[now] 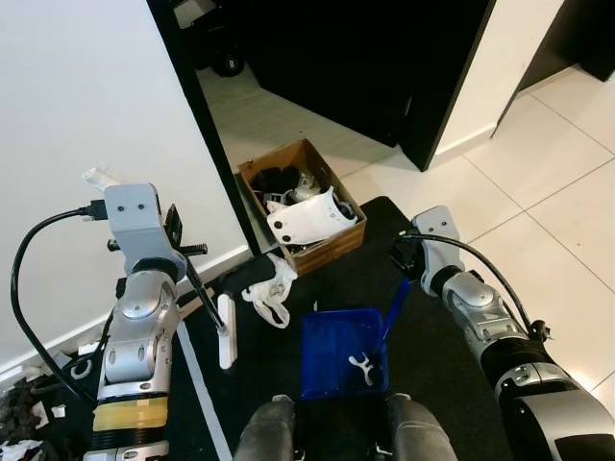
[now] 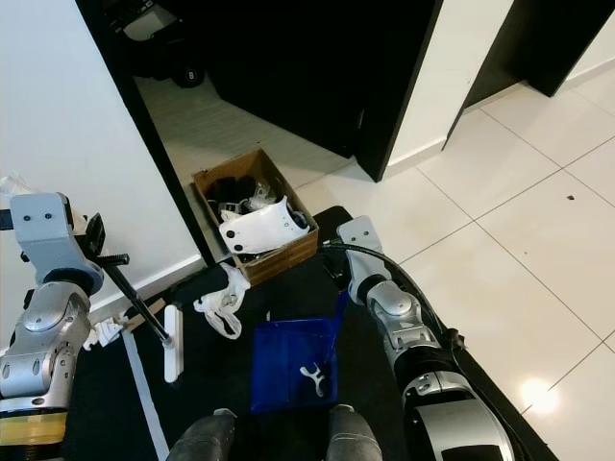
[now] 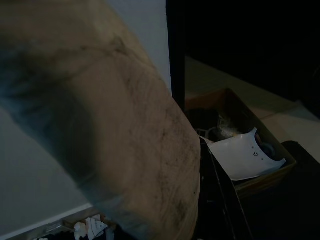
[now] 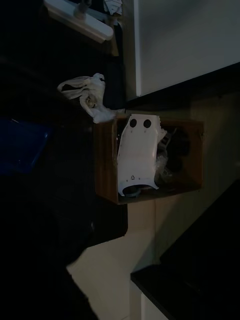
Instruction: Sweep floor
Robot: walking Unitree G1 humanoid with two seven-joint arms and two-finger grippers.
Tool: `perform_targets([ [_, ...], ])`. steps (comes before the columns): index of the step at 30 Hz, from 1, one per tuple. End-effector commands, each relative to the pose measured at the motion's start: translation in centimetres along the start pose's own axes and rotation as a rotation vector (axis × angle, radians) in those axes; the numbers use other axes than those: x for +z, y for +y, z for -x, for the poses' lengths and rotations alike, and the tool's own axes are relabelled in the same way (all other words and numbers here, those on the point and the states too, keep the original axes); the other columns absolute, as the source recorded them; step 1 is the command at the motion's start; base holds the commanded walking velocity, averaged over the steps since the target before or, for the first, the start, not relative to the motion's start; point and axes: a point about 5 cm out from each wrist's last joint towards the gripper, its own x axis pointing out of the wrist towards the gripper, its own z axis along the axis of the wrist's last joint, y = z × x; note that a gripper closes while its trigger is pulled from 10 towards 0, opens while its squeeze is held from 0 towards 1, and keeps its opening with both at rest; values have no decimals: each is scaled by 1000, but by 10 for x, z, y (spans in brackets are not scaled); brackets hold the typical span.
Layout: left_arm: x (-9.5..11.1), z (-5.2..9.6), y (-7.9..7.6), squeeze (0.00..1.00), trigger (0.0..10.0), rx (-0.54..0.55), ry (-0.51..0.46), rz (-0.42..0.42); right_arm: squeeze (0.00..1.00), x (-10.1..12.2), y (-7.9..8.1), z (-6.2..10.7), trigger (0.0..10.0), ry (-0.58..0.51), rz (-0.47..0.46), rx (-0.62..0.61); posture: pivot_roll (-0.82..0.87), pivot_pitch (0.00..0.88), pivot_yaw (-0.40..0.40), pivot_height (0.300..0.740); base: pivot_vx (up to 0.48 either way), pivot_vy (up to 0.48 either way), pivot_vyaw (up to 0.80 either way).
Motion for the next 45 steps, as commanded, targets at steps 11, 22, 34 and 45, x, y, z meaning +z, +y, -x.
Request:
perform_targets([
  [11,-10,7,1,0,10000,-25,31,-39,1000,-21,-4,20,10000,0,-95,-14,35,197,35,740,0,0,0],
  [22,-30,12,5,0,10000,-39,93,-127,0,-59,10,48,10000,136,-244,8,13,193,33,740,0,0,0],
  [34,-75,38,32,0,10000,31,356,-334,0,-78,34,62,10000,207,-260,41,21,183,29,740,0,0,0],
  [45,-137,75,43,0,10000,163,616,-244,0,-90,34,77,10000,197,-199,48,10,170,23,740,0,0,0],
])
